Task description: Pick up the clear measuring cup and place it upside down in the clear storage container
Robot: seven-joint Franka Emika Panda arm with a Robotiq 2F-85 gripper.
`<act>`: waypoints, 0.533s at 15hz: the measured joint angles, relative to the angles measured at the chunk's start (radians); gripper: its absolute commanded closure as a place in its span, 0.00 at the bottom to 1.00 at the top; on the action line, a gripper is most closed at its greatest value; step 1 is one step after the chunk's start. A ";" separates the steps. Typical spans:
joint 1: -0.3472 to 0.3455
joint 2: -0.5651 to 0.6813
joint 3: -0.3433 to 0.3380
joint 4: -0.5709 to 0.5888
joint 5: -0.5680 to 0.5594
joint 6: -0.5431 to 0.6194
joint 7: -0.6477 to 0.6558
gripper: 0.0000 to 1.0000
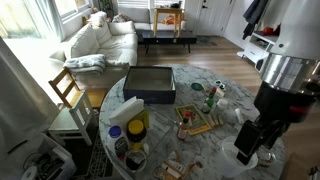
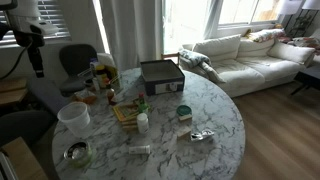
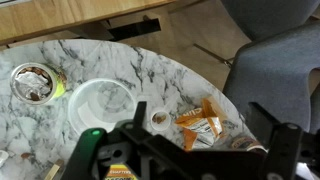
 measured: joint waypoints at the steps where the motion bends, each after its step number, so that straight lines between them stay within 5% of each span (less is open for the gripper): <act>1: 0.000 0.000 0.000 0.000 0.000 0.000 0.000 0.00; 8: -0.016 0.007 -0.003 -0.004 -0.011 0.000 0.005 0.00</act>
